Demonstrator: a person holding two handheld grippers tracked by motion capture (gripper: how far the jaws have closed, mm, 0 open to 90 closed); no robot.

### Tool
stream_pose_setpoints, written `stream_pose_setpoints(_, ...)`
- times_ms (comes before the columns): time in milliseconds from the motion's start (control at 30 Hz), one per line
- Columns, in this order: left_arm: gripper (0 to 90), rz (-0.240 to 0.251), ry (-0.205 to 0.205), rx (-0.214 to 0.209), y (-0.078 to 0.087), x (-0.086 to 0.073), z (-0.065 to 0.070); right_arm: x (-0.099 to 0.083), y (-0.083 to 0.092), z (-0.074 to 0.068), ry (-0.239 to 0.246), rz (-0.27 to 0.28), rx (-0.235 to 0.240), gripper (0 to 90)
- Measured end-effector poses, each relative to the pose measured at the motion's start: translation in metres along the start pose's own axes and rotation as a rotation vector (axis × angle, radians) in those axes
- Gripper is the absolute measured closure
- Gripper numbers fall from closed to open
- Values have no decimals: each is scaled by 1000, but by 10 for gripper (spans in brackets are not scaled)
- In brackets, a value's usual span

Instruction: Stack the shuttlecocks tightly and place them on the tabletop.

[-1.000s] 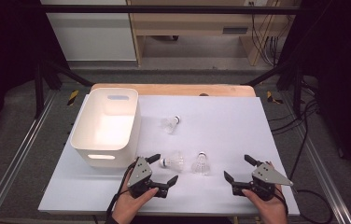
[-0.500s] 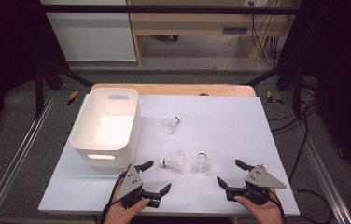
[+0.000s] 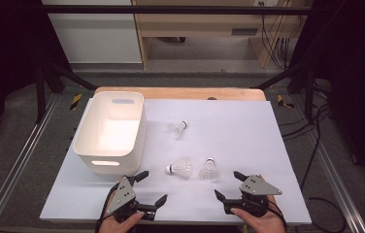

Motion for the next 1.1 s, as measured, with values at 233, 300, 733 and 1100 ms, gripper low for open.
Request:
stream_pose_setpoints(233,33,17,1,20,3,1,-6,-2,-4,-13,-16,-54,26,127)
stream_pose_setpoints(300,33,16,7,27,4,0,-6,-3,-5,-16,-15,-69,36,126)
stream_pose_setpoints(733,31,16,5,35,3,-1,-6,-4,-14,-36,-11,-112,67,166)
stream_pose_setpoints(1100,31,19,2,37,4,0,-6,-9,-41,-39,-40,-156,45,235)
Point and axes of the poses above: each handheld gripper's, and its own axes: y roughly backward along the jaws, x roughly out of its top, z roughly to its right, the point moved 6 cm from there along -y, roughly forward along the jaws, and after that the axes turned 8 degrees about -y, right-handed, at the moved point
